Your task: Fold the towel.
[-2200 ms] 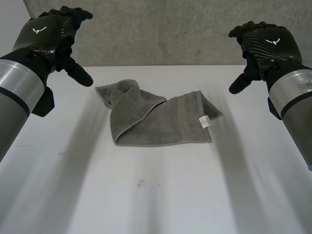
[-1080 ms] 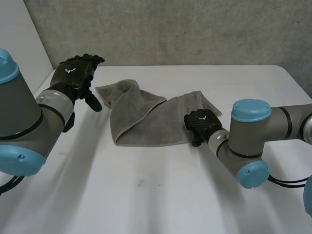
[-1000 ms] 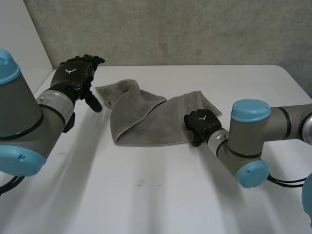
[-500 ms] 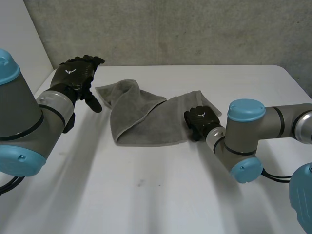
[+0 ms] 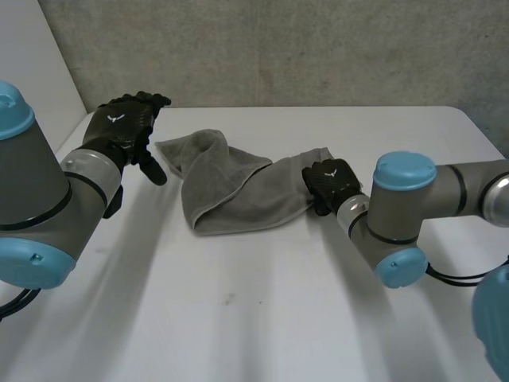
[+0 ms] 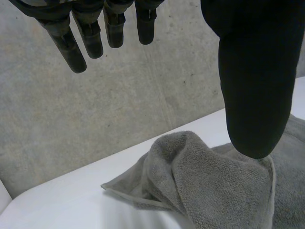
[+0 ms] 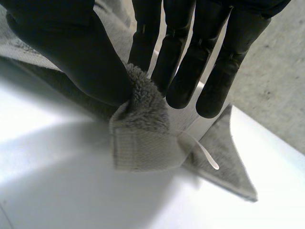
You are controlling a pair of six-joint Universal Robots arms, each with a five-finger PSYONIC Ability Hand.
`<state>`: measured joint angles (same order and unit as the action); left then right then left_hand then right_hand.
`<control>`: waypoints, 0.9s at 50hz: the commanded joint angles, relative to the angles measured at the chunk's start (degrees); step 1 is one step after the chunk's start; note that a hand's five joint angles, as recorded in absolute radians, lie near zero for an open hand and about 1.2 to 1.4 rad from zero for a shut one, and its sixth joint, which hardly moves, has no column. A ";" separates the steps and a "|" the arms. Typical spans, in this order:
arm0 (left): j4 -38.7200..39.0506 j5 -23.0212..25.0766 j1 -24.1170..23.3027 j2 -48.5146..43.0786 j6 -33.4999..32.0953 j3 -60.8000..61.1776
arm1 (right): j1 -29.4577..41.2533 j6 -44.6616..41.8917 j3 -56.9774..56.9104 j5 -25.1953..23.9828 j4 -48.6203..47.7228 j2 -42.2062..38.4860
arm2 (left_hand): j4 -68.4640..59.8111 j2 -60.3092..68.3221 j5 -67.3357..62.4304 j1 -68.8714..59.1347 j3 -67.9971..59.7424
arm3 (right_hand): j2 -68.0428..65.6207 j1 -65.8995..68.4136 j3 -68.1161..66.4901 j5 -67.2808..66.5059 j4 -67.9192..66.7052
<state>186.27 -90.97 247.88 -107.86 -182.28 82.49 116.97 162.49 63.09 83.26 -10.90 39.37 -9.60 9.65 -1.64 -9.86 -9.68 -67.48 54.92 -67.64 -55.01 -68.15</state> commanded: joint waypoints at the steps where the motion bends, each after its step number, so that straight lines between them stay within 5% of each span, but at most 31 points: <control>1: -0.03 0.17 -0.12 -2.87 -0.09 0.21 | -0.08 -2.60 10.97 -0.38 2.20 14.12 | -1.95 1.91 0.09 -1.70 -1.88 | -12.52 25.08 -12.36 -14.99 -11.85; 8: 1.37 1.76 -1.26 -7.62 -1.14 0.04 | -0.25 -8.06 22.43 -0.82 2.38 25.76 | -3.47 3.43 -1.43 -3.22 -3.40 | -12.52 25.08 -12.36 -14.99 -11.85; 15: 6.11 11.67 -4.59 -14.47 -7.02 -0.31 | -0.25 -11.22 32.78 -1.70 2.46 34.18 | -7.00 6.96 -4.96 -6.75 -6.93 | -12.52 25.08 -12.36 -14.99 -11.85; 24: 10.69 16.52 -7.41 -22.30 -12.83 -3.57 | -0.43 -12.28 40.01 -4.07 2.46 39.73 | -9.02 8.98 -6.98 -8.77 -8.95 | -12.52 25.08 -12.36 -14.99 -11.85; 29: 10.87 16.17 -7.68 -27.93 -16.35 -8.58 | -3.14 -12.98 41.33 -4.16 2.46 40.52 | -20.96 20.92 -18.92 -20.71 -20.89 | -12.52 25.08 -12.36 -14.99 -11.85; 34: 11.48 13.02 -7.59 -30.39 -17.58 -13.93 | -6.39 -14.65 40.89 -3.90 2.29 40.44 | -64.95 64.91 -62.91 -64.70 -64.87 | -12.52 25.08 -12.36 -14.99 -11.85; 45: 13.68 -1.31 -7.50 -22.41 -16.96 -13.86 | -10.10 -22.38 36.59 -2.76 2.02 39.65 | -70.40 70.35 -68.36 -70.14 -70.32 | -12.52 25.08 -12.36 -14.99 -11.85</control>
<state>198.78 -85.52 240.37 -135.90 -199.59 67.06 107.78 144.17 102.47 79.90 -8.93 79.37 -67.98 68.02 -56.39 -65.60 -67.63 -67.48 54.92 -67.90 -55.95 -68.16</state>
